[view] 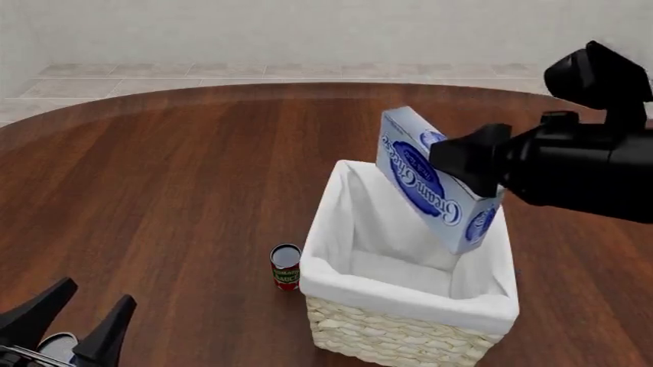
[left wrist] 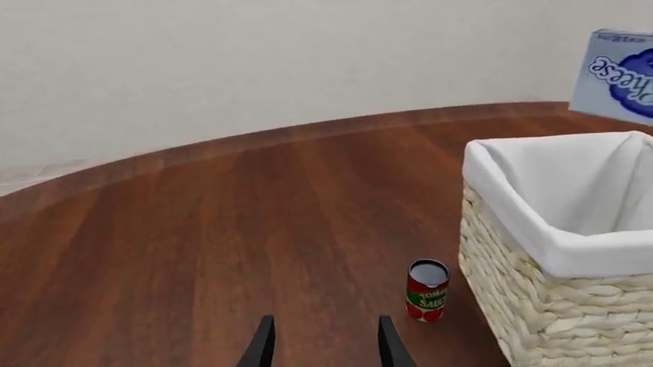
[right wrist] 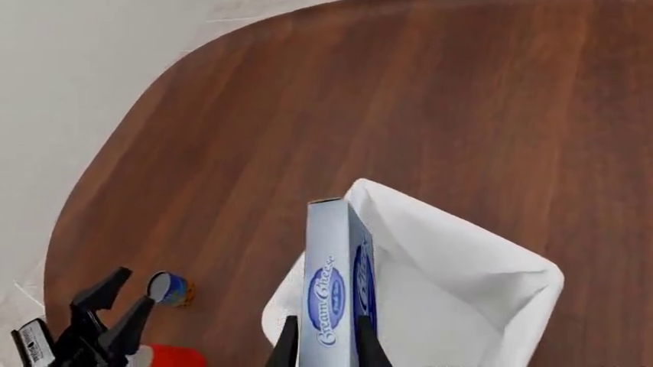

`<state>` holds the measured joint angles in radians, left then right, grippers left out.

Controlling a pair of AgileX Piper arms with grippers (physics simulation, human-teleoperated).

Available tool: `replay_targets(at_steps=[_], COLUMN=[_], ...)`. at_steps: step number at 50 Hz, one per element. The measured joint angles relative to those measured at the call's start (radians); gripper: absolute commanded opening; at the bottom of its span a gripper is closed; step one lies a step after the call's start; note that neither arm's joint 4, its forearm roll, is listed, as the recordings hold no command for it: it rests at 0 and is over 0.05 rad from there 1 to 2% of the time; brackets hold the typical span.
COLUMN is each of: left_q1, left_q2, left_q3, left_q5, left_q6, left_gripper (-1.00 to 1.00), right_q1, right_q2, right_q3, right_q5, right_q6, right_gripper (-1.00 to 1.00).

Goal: Pick up the cream cheese box, and put it in the basket.

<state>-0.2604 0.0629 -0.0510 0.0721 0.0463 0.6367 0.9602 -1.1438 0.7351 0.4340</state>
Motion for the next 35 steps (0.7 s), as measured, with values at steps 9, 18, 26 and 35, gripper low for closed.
replay_targets(at_steps=[9, 18, 26, 35], left_q1=[-0.001, 0.0, -0.001, -0.002], left_q2=[0.0, 0.0, 0.002, 0.002], left_q3=[-0.003, -0.005, 0.002, -0.002], left_q5=[0.003, 0.006, -0.002, 0.002], left_q6=[0.0, 0.001, 0.001, 0.003], left_gripper=[1.0, 1.0, 1.0, 1.0], right_q1=[0.025, 0.041, 0.047, 0.029], right_q2=[-0.004, -0.011, -0.018, -0.017], right_q3=[0.034, 0.065, 0.085, 0.096], right_q5=[-0.016, -0.031, -0.039, -0.047], right_q6=[-0.022, -0.031, -0.039, -0.056], right_gripper=[-1.0, -1.0, -1.0, -1.0])
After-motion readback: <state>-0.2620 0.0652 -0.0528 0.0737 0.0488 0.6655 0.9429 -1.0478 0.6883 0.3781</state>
